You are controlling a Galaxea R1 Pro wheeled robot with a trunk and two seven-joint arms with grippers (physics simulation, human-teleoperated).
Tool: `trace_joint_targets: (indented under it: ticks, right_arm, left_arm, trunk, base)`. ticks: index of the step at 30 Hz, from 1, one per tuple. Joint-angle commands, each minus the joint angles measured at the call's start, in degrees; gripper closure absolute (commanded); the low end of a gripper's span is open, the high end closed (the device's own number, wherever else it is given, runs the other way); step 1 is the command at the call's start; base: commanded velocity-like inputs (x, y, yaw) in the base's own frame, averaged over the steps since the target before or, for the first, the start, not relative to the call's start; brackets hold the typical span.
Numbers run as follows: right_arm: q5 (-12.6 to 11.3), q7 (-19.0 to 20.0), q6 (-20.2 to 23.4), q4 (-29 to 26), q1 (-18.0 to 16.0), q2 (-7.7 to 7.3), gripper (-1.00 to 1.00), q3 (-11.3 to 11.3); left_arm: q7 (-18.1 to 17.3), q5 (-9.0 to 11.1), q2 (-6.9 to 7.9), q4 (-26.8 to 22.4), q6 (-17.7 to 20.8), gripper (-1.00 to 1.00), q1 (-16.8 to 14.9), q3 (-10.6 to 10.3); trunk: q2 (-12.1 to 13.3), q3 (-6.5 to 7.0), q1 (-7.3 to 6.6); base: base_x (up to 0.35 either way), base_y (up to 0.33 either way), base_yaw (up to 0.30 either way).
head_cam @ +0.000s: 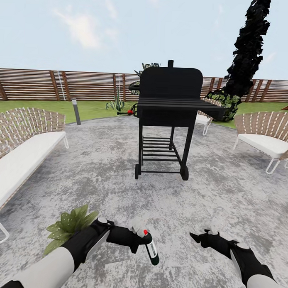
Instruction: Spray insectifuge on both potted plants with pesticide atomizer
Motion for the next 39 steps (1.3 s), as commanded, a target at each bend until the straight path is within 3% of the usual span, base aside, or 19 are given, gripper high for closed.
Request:
trace_joint_targets:
  ticks: [1,7,20,25,32,33,36,37,39]
  right_arm:
    - [0.4,0.5,0.2,0.8,-0.1,-0.12,-1.00,-0.5]
    - [0.4,0.5,0.1,2.5,-0.1,-1.35,-1.00,-1.6]
    - [0.4,0.5,0.2,2.6,-0.1,-1.49,-1.00,-1.9]
    - [0.4,0.5,0.2,2.6,-0.1,-1.49,-1.00,-6.1]
    - [0.4,0.5,0.1,2.6,-0.1,-1.49,-1.00,-6.9]
    - [0.4,0.5,0.1,2.6,-0.1,-1.49,-1.00,-6.9]
    - [0.4,0.5,0.1,2.6,-0.1,-1.49,-1.00,-6.9]
    - [0.4,0.5,0.1,2.6,-0.1,-1.49,-1.00,-6.9]
    - [0.4,0.5,0.1,2.6,-0.1,-1.49,-1.00,-6.9]
  left_arm:
    - [0.0,0.6,0.13,-0.1,0.5,1.00,-0.1,-0.3]
    - [0.1,0.7,1.24,0.0,0.5,1.00,-0.1,-0.3]
    - [-0.1,0.6,1.48,-0.1,0.3,1.00,-0.1,-0.4]
    - [-0.2,0.6,1.48,-0.1,0.4,1.00,-0.1,-0.4]
    - [0.4,0.6,1.46,0.4,0.2,1.00,-0.1,-0.4]
    - [1.0,0.6,1.39,1.2,-0.2,1.00,-0.1,-0.4]
    - [7.6,0.6,0.62,5.0,-5.1,1.00,-0.1,-0.4]
    - [10.7,0.7,0.22,5.9,-6.5,1.00,-0.1,-0.4]
    - [20.3,0.8,-1.80,8.5,-8.4,1.00,0.0,-0.5]
  trunk:
    - [0.0,-0.04,-0.01]
    - [0.0,0.32,-0.01]
    - [0.0,0.98,-0.01]
    - [0.0,1.23,-0.01]
    - [0.0,1.57,-0.01]
    - [0.0,1.61,-0.01]
    - [0.0,1.76,-0.01]
    - [0.0,1.81,-0.01]
    - [0.0,1.90,-0.01]
  base:
    - [-0.013,0.000,-0.006]
    - [-0.003,0.000,-0.101]
    - [-0.241,0.092,-0.124]
    - [-0.326,0.003,-0.220]
    - [-0.047,0.000,-0.259]
    - [-0.004,0.000,-0.261]
    - [-0.001,0.000,-0.261]
    - [0.000,0.000,-0.261]
    - [0.000,0.000,-0.257]
